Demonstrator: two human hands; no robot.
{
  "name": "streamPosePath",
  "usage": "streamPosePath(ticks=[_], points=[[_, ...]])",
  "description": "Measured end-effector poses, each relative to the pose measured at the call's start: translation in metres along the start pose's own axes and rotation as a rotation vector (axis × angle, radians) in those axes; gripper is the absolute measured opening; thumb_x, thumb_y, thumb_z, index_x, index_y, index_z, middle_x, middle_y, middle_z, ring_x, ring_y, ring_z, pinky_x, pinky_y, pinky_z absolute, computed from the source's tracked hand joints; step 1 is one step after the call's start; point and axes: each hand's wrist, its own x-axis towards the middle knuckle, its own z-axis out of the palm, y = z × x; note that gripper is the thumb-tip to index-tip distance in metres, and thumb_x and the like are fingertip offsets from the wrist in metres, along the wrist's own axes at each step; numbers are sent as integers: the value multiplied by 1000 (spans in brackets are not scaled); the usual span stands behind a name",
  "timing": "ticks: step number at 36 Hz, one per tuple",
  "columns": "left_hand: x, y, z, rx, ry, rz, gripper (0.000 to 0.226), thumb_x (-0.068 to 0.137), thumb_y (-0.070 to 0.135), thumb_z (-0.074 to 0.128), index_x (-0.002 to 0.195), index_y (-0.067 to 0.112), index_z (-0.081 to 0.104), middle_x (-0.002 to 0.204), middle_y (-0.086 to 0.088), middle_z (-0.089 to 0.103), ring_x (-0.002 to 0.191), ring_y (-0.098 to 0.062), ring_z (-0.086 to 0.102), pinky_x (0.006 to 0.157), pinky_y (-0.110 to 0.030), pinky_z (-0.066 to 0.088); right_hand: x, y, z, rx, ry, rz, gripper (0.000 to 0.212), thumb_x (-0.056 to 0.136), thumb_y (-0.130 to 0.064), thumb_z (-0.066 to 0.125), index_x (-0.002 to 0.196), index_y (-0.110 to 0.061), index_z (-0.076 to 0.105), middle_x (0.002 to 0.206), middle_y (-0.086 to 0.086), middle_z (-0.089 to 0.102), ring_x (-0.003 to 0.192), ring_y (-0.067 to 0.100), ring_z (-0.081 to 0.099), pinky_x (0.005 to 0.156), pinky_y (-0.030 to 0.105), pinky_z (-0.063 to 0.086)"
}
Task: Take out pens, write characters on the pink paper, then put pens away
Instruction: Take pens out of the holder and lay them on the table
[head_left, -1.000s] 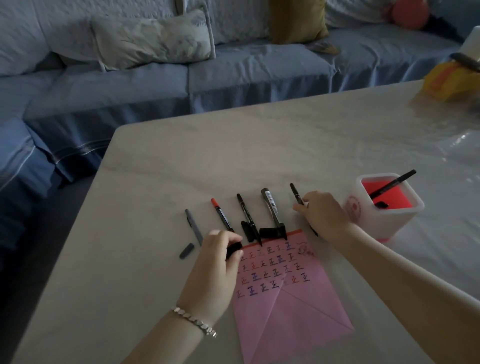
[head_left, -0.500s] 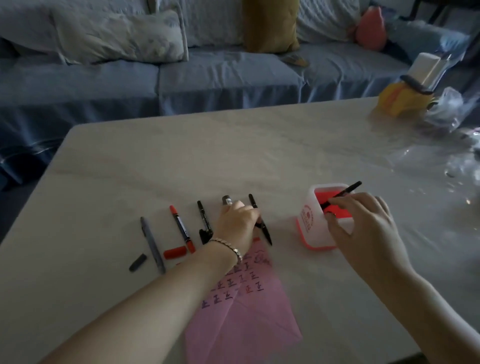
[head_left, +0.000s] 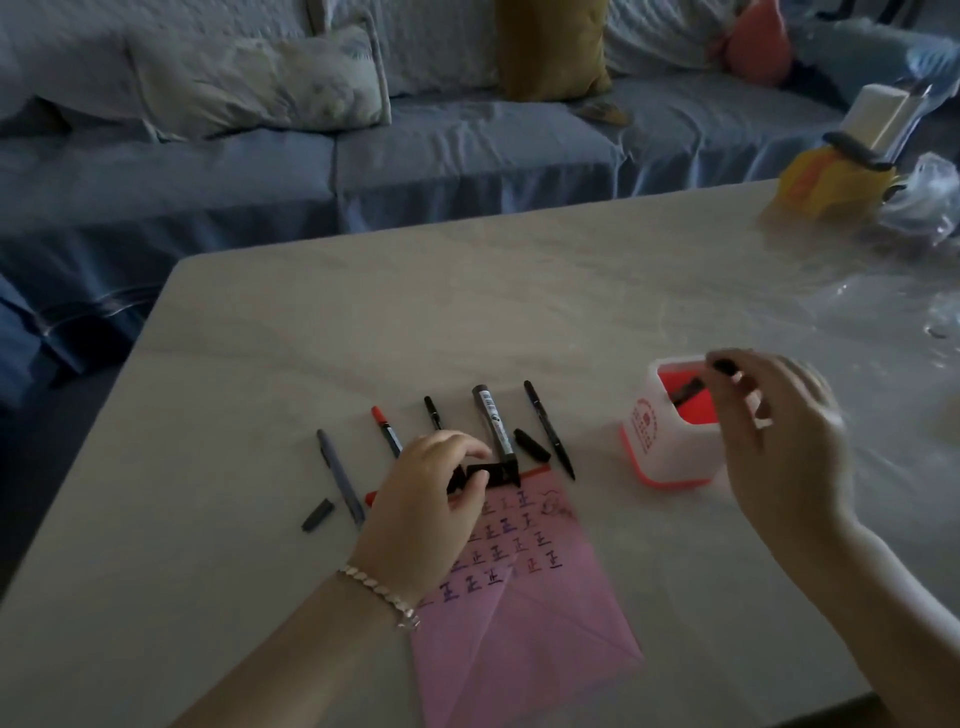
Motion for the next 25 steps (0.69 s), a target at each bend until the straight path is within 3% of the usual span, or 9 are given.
streamPosePath(ticks=[3,5,8,10,13,15,17,21,25], points=[[-5,4,-8,-70,30,-19,28,84,19,61,112,17,58,106,16,52,105,0,48,85,4,31,-2,-23,-2,198,77,-69,26,91,-24,47,99,-4,63,89,3,62,74,17,58,74,14,43],[-8,9,-13,-118,41,-3,39,84,26,61,121,17,51,112,18,47,109,3,45,89,5,27,-6,-40,2,371,52,-96,21,94,-30,45,100,-17,59,88,0,65,72,21,64,67,29,50],[-14,14,-17,-135,15,47,55,87,48,39,134,21,34,124,25,31,121,16,26,97,2,21,-16,-69,11,737,-32,35,21,91,-42,45,94,-25,55,85,-2,68,65,17,64,60,24,50],[-18,14,-19,-113,4,76,52,89,49,29,134,23,33,126,21,35,120,8,35,96,-10,34,-26,-82,18,882,-86,169,22,87,-43,50,93,-23,56,87,3,69,63,18,65,59,22,52],[-24,14,-19,-87,-2,91,37,92,42,31,118,24,49,100,14,55,88,1,54,73,-10,44,-38,-91,30,943,-131,353,5,85,-25,57,88,-21,59,78,3,70,58,16,64,57,21,52],[-29,12,-18,-118,-24,52,28,94,37,37,112,23,55,89,13,56,78,0,53,65,-9,41,-43,-93,36,992,-145,517,12,83,-6,62,87,-18,61,70,-1,70,56,9,62,56,17,50],[-34,11,-16,-164,-30,5,25,94,30,39,111,24,56,91,15,56,82,3,53,67,-7,39,-48,-96,40,1025,-230,627,17,80,2,61,87,-13,64,66,-2,69,57,6,61,57,15,50],[-41,13,-17,-243,-82,-38,20,91,32,48,109,31,57,91,17,63,83,4,59,66,-12,48,-58,-98,42,1091,-474,746,16,84,-5,58,78,-13,70,73,3,73,63,9,62,60,18,52],[-45,12,-19,-160,-45,-34,31,85,37,52,115,30,52,92,22,59,90,5,55,71,-6,44,-58,-92,43,930,-583,667,24,88,-6,53,78,-21,69,62,-8,69,61,3,61,61,14,48]])
